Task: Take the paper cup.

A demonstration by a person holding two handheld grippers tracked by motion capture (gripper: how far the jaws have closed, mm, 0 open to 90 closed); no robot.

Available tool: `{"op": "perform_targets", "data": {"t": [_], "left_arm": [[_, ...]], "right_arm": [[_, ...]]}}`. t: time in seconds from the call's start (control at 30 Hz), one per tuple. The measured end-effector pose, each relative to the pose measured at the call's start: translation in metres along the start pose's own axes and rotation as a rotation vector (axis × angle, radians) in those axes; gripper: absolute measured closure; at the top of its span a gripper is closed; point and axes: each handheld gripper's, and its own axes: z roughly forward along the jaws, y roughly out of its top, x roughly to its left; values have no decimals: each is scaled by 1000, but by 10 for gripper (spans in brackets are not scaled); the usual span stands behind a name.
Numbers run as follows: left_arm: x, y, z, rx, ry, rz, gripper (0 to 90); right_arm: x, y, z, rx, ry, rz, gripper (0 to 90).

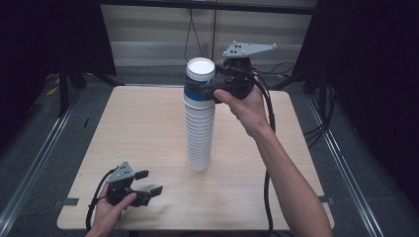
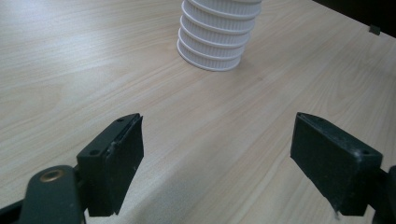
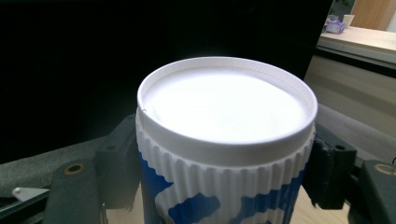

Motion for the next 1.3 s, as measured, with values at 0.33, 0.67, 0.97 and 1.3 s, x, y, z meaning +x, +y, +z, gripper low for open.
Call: {"op": "perform_targets", "data": {"t": [0.33, 0.67, 0.97, 1.3], "left_arm": [[0, 0, -1, 2, 3, -1, 174], [0, 0, 1, 2, 4, -2, 174], [0, 1, 2, 5, 0, -2, 174], [-1, 1, 4, 6, -1, 0, 174]], "right_arm": [[1, 4, -5, -52, 3, -10, 266], [2, 9, -11, -99, -5, 3, 269], [2, 10, -12, -136, -4, 14, 271], [3, 15, -18, -173, 5, 35, 271]]}}
